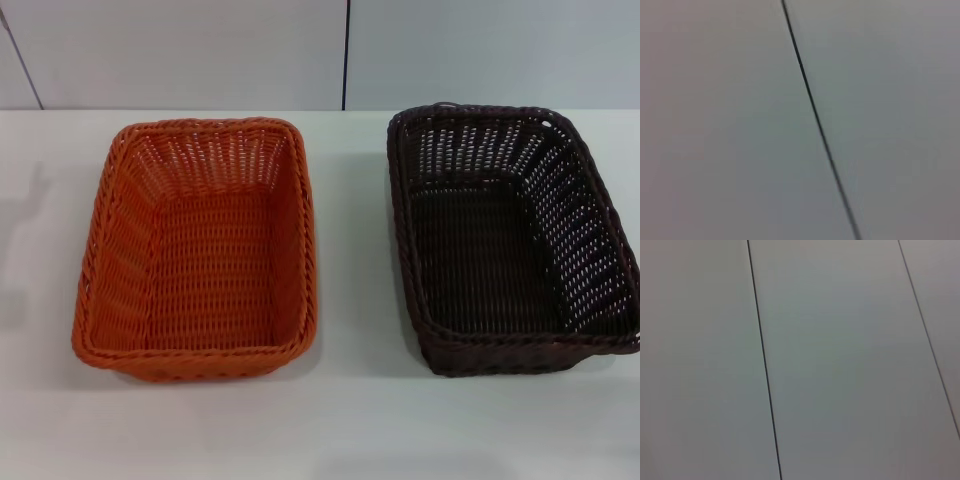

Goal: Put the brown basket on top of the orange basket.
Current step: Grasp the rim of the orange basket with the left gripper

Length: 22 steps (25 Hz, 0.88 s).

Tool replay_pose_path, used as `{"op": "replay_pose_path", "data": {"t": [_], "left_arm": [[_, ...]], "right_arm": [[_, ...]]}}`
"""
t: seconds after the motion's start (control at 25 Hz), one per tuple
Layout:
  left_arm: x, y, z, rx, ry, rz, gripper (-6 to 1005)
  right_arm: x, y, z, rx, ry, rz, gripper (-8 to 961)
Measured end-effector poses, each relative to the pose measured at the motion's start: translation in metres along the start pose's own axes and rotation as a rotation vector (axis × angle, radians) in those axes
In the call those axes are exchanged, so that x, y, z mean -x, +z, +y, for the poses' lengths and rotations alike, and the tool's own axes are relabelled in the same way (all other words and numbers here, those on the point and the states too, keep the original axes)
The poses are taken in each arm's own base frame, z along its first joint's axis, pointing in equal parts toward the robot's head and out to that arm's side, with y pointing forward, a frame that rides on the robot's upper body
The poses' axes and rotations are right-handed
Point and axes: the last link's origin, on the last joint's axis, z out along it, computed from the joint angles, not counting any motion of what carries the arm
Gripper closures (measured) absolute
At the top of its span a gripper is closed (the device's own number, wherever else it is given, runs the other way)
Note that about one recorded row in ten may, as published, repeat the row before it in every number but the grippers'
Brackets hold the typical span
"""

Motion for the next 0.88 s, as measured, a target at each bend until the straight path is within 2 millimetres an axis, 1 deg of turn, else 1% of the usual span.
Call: {"op": "replay_pose_path", "data": {"t": [0.04, 0.08, 0.12, 0.16, 0.24, 0.28, 0.36, 0.44, 0.48, 0.56, 0.64, 0.68, 0.72, 0.76, 0.84, 0.88], "left_arm": [[0.005, -0.006, 0.0, -0.045, 0.07, 0.026, 206], [0.005, -0.006, 0.0, -0.045, 0.07, 0.026, 206], [0.008, -0.01, -0.002, -0.098, 0.108, 0.036, 206], [0.01, -0.012, -0.003, -0.115, 0.11, 0.03, 206], [0.016, -0.014, -0.001, -0.109, 0.066, -0.008, 207], [0.016, -0.014, -0.001, -0.109, 0.066, -0.008, 207], [0.025, -0.009, 0.004, -0.065, -0.055, -0.09, 207], [0.025, -0.009, 0.004, -0.065, -0.055, -0.09, 207], [0.029, 0.0, 0.008, -0.038, -0.135, -0.193, 208], [0.024, 0.007, 0.016, -0.003, -0.14, -0.236, 208], [0.024, 0.007, 0.016, -0.003, -0.14, -0.236, 208], [0.021, 0.01, 0.018, 0.007, -0.146, -0.249, 208], [0.005, 0.025, 0.025, 0.042, -0.154, -0.321, 209], [-0.002, 0.029, 0.028, 0.06, -0.143, -0.352, 209], [-0.002, 0.029, 0.028, 0.06, -0.143, -0.352, 209], [-0.009, 0.033, 0.031, 0.076, -0.129, -0.373, 209]], "right_arm": [[0.0, 0.001, 0.001, 0.002, 0.001, 0.0, 130], [0.0, 0.002, 0.001, 0.004, 0.002, 0.001, 130], [-0.001, 0.002, 0.002, 0.006, 0.003, 0.001, 130], [-0.001, 0.004, 0.003, 0.01, 0.005, 0.003, 130], [-0.001, 0.004, 0.003, 0.011, 0.006, 0.004, 130], [-0.002, 0.005, 0.004, 0.012, 0.006, 0.005, 131], [-0.002, 0.007, 0.005, 0.016, 0.009, 0.005, 131], [-0.002, 0.007, 0.006, 0.017, 0.01, 0.005, 131], [-0.002, 0.007, 0.006, 0.017, 0.01, 0.005, 131], [-0.003, 0.007, 0.007, 0.018, 0.012, 0.007, 131], [-0.003, 0.007, 0.007, 0.018, 0.013, 0.009, 131], [-0.003, 0.007, 0.007, 0.018, 0.013, 0.009, 130], [-0.003, 0.007, 0.007, 0.018, 0.013, 0.009, 130], [-0.003, 0.007, 0.007, 0.017, 0.012, 0.009, 130], [-0.003, 0.007, 0.007, 0.018, 0.013, 0.009, 130], [-0.003, 0.007, 0.007, 0.018, 0.013, 0.009, 130]]}}
